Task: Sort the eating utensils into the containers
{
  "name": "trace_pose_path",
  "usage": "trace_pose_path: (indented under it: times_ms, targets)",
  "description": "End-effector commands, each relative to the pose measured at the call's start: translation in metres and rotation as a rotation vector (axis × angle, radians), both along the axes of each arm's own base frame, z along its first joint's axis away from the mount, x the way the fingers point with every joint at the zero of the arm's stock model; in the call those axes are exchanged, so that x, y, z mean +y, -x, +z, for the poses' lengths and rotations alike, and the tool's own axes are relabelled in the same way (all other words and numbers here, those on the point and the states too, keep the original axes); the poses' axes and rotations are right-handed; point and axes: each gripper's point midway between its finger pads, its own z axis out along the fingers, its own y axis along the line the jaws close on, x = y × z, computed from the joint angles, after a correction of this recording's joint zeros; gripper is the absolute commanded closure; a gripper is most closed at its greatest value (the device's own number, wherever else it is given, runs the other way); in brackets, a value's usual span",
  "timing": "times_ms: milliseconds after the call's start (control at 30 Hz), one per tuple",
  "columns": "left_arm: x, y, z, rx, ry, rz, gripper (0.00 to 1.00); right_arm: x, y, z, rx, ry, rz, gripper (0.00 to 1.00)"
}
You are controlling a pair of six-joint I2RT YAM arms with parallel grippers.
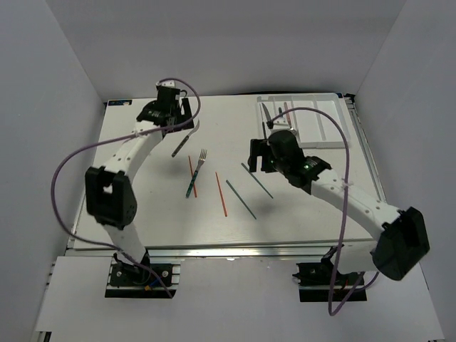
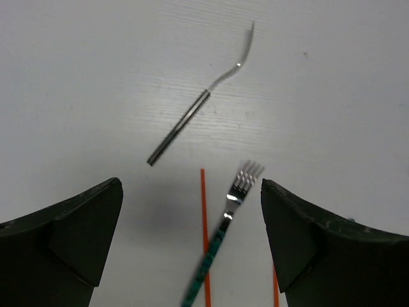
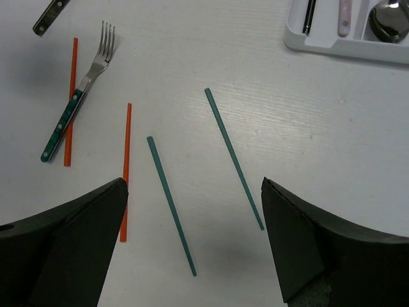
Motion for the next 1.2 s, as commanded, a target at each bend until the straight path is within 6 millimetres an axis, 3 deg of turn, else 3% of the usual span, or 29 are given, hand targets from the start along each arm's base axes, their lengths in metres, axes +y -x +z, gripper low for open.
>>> trace_pose_path:
  times_ms: [0, 67, 100, 133, 167, 233, 367, 400, 567, 733, 767, 800, 1000, 1100, 1167]
  targets:
    - [0.003, -0.026, -0.013, 0.094, -0.077, -0.118, 0.02, -0.016, 0.021, 0.007, -0.027, -0.018, 0.013, 0.11]
    - [0.011, -0.04, -0.034, 0.142, -0.065, -0.135, 0.02, -0.018, 0.031, 0.009, -0.033, -0.042, 0.034, 0.11]
    - [0.008, -0.047, -0.038, 0.141, -0.025, -0.163, 0.02, -0.021, 0.036, 0.018, -0.058, -0.07, 0.04, 0.11]
    - [0.019, -0.058, -0.041, 0.132, 0.0, -0.149, 0.02, -0.025, 0.042, 0.013, -0.05, -0.071, 0.046, 0.11]
    - [0.021, -0.064, -0.063, 0.172, 0.017, -0.155, 0.02, -0.026, 0.049, 0.019, -0.064, -0.093, 0.06, 0.11]
    - [0.022, -0.075, -0.069, 0.185, 0.066, -0.182, 0.02, -0.029, 0.058, 0.015, -0.05, -0.098, 0.074, 0.11]
    - [0.014, -0.084, -0.099, 0.208, 0.116, -0.211, 0.02, -0.031, 0.07, 0.022, -0.067, -0.135, 0.107, 0.11]
    - [0.015, -0.085, -0.115, 0.236, 0.116, -0.203, 0.02, -0.031, 0.071, 0.023, -0.068, -0.136, 0.108, 0.11]
    - [0.019, -0.087, -0.156, 0.294, 0.106, -0.171, 0.06, -0.026, 0.076, 0.03, -0.076, -0.174, 0.142, 0.12]
    - [0.019, -0.083, -0.18, 0.313, 0.114, -0.155, 0.25, -0.024, 0.076, 0.033, -0.09, -0.195, 0.143, 0.13]
    - [0.02, -0.082, -0.183, 0.318, 0.103, -0.145, 0.32, -0.024, 0.076, 0.034, -0.092, -0.2, 0.144, 0.13]
    - [0.018, -0.08, -0.186, 0.33, 0.101, -0.148, 0.47, -0.024, 0.076, 0.034, -0.094, -0.204, 0.143, 0.13]
    - [0.011, -0.069, -0.202, 0.374, -0.041, -0.127, 0.79, -0.026, 0.075, 0.036, -0.114, -0.223, 0.125, 0.12]
    - [0.014, -0.067, -0.201, 0.385, -0.08, -0.075, 1.0, -0.025, 0.075, 0.037, -0.121, -0.243, 0.119, 0.11]
    - [0.012, -0.07, -0.187, 0.363, -0.066, -0.065, 1.0, -0.026, 0.073, 0.034, -0.122, -0.254, 0.101, 0.11]
